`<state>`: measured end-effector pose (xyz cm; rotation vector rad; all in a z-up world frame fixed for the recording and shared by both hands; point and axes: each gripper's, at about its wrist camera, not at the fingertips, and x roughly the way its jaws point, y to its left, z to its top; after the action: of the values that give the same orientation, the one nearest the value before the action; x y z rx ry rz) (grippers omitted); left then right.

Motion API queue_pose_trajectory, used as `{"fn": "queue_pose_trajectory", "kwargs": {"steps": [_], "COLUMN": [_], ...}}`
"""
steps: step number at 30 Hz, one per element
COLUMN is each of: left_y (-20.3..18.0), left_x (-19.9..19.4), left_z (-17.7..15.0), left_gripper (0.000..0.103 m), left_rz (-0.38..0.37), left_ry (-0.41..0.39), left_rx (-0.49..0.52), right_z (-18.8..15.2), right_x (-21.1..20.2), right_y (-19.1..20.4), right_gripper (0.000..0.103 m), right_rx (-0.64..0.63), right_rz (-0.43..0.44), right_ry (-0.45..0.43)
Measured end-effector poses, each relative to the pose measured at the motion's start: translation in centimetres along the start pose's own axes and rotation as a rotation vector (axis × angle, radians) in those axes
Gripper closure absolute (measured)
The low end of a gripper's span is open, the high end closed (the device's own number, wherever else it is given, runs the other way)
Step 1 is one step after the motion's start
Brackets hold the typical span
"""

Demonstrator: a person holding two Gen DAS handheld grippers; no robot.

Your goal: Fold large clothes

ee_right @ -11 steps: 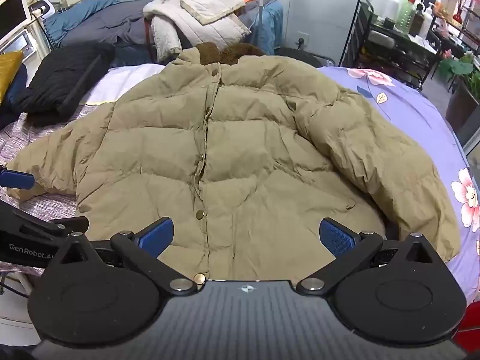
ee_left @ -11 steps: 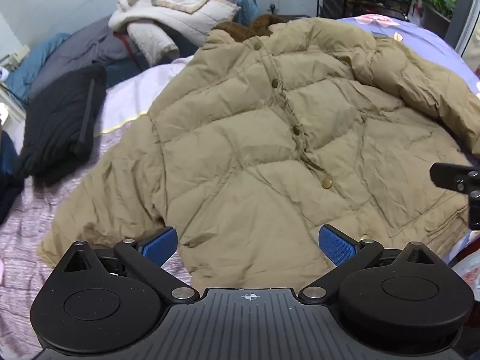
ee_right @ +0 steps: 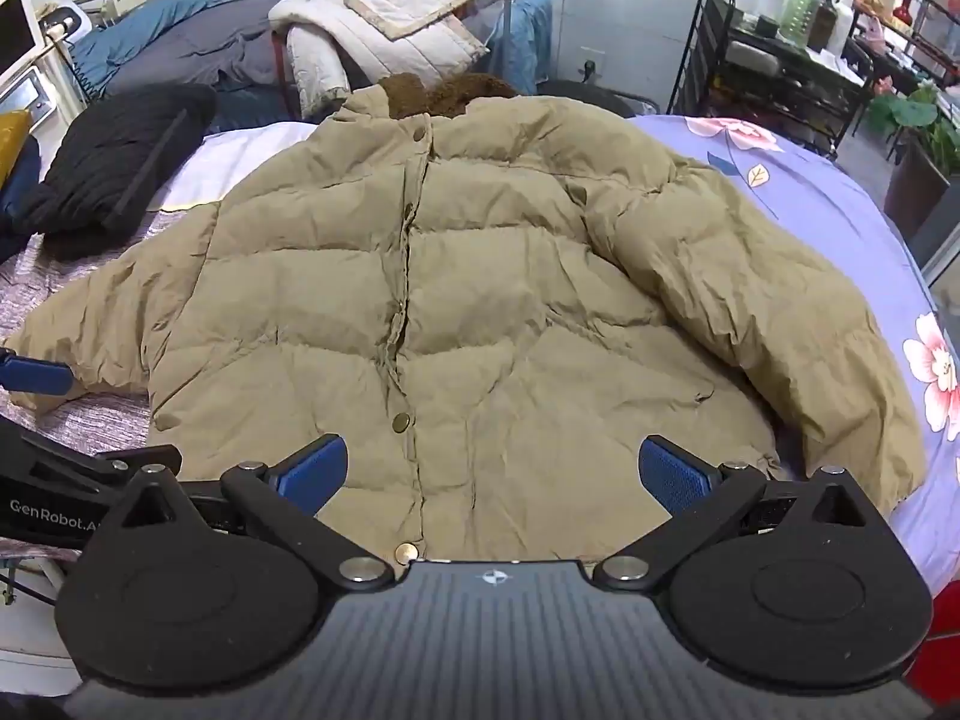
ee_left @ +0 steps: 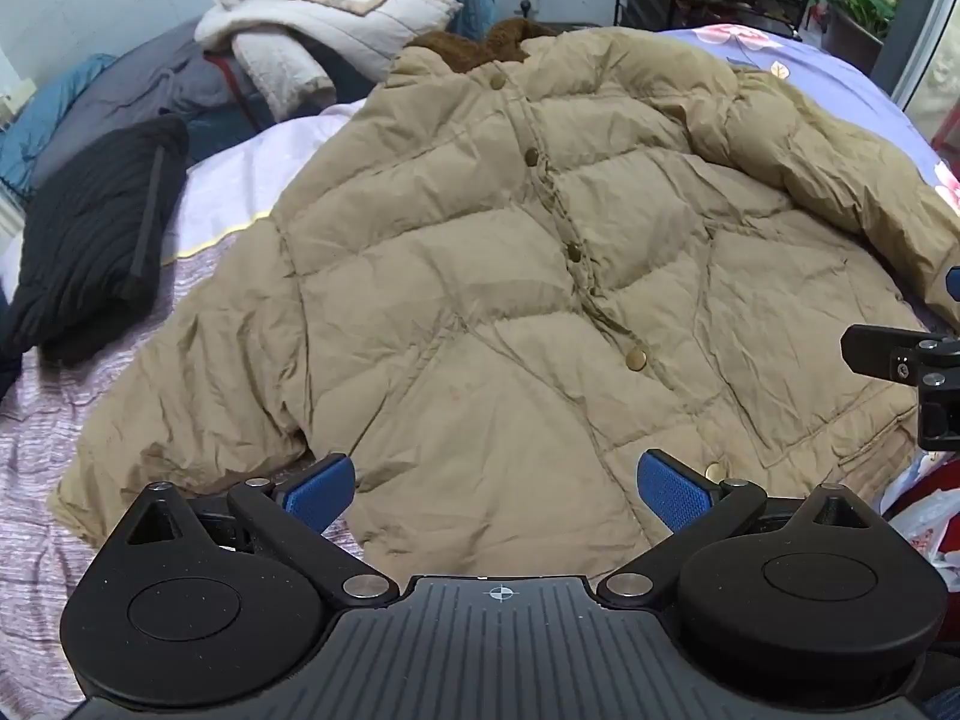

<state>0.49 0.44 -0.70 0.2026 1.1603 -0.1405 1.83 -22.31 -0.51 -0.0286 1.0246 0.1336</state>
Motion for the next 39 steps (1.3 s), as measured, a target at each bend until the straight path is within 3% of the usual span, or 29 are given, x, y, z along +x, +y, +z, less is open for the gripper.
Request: {"fn": "queue_pose_trajectory", "kwargs": {"steps": [39], "left_y": [2.0], "left_x": [1.8], "left_z": [-1.6], "left_gripper": [0.000], "left_rz": [-0.045], "left_ry": [0.039], "left_rx": [0.012], "right_z": [-0.1], "right_x": [0.7], "right_y": [1.3], "right_gripper": [0.000], "right_rx": [0.041], "right_rz": [-0.042], "right_ry": [0.041]}}
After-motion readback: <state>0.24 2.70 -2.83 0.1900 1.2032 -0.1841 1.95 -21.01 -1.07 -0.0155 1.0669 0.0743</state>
